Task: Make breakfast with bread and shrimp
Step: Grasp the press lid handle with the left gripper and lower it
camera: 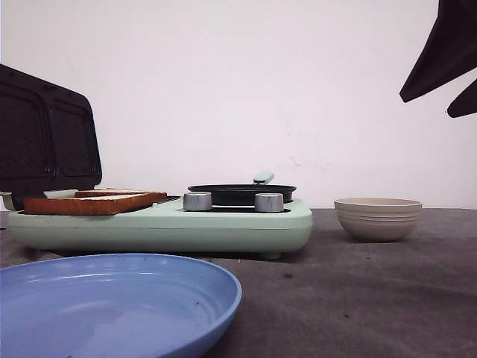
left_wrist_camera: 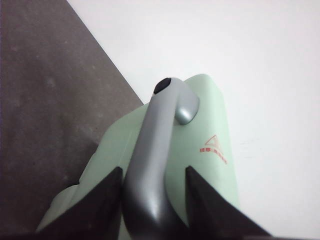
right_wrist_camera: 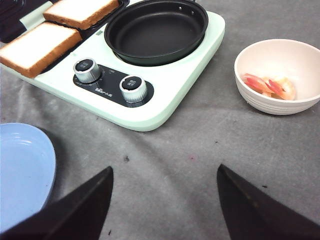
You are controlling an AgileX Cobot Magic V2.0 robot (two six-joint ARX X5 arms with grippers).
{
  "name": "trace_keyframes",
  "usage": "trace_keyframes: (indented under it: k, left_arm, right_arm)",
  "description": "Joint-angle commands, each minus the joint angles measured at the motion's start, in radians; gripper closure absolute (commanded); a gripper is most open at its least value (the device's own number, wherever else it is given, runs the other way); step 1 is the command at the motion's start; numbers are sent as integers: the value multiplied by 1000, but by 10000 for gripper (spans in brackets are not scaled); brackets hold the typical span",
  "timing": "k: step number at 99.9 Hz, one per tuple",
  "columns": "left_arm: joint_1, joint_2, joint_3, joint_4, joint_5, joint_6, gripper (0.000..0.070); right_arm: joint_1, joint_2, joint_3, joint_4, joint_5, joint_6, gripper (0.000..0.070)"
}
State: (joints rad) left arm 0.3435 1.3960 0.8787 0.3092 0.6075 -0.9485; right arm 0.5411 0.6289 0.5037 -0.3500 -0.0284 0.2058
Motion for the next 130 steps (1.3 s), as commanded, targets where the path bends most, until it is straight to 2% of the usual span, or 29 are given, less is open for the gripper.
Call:
trace_keyframes:
  k: [1,45,73,87,130]
  left_arm:
    - [-11,32,14,1,2,18,695]
    - [-39,31,14,28,14,19,694]
    - [-138,31,14,14,19,54,694]
    - [-196,31,14,-30,8,110,694]
    - [-348,31,14,-232,-123,330,694]
  right_arm:
    - [5,4,3,13,4,-11,302]
    - [5,4,3,13,4,-11,302]
    - [5,4,3,13,3,-8,302]
    - [5,4,3,13,3,-8,302]
    - [5,4,3,12,3,-3,302]
